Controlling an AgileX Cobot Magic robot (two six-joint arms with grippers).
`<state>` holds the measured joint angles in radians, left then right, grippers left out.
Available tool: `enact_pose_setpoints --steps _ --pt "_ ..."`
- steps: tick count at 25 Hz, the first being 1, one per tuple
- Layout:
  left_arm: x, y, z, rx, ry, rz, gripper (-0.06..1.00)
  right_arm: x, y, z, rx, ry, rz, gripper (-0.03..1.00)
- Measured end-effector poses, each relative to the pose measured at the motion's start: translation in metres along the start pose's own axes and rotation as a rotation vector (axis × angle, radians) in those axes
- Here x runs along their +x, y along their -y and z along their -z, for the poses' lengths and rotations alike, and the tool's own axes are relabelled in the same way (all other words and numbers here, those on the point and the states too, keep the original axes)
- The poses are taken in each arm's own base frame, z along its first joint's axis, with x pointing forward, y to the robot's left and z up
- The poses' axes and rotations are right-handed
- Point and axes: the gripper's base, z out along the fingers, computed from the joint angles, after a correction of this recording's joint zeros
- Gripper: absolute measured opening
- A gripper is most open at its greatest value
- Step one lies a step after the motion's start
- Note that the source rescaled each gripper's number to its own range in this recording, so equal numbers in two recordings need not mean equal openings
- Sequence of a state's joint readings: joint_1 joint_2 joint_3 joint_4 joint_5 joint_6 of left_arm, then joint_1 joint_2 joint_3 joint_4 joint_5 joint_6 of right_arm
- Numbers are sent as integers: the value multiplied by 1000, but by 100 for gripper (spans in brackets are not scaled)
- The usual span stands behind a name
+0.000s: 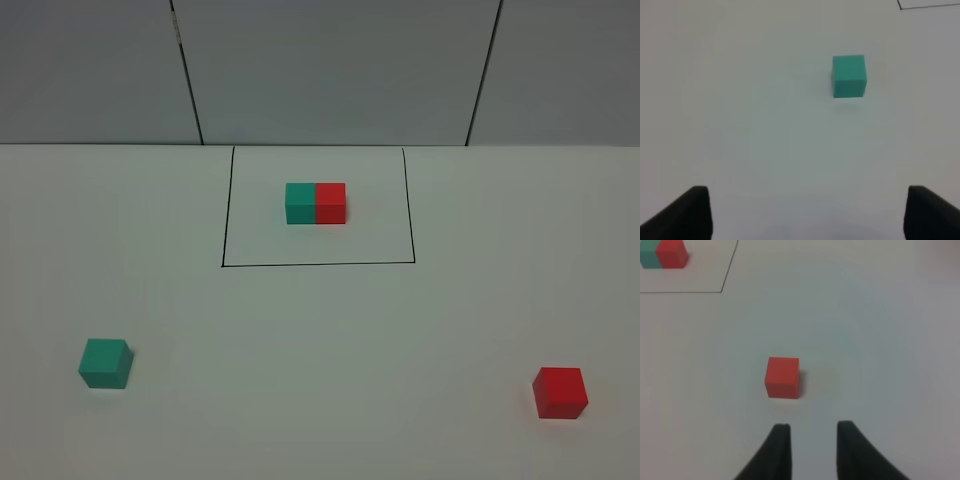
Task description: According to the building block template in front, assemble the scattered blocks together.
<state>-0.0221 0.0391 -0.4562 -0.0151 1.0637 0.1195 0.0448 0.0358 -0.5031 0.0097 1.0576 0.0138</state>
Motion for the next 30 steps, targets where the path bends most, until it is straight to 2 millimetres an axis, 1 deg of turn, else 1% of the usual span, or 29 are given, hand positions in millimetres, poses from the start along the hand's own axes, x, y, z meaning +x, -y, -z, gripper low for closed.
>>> enact_pose_setpoints --steps 3,6,10,14,18,20,22,24,27,30 --pt "-6 -1 -8 11 -76 -48 87 0 0 0 0 0 0 0" --pt "-17 -2 -18 31 -165 -129 87 0 0 0 0 0 0 0" --pt "-46 -6 -31 58 -221 -262 87 0 0 0 0 0 -1 0" --pt "-84 -9 -49 77 -230 -368 87 0 0 0 0 0 -1 0" --pt "-121 -12 -76 110 -273 -465 87 0 0 0 0 0 -1 0" --pt "-136 -11 -92 138 -302 -519 87 0 0 0 0 0 -1 0" --pt "-150 -11 -113 168 -347 -565 87 0 0 0 0 0 -1 0" --pt "-158 -11 -130 190 -383 -597 87 0 0 0 0 0 -1 0" --pt "-161 -11 -162 240 -463 -655 87 0 0 0 0 0 0 0" --pt "-154 -10 -188 301 -544 -719 87 0 0 0 0 0 -1 0"
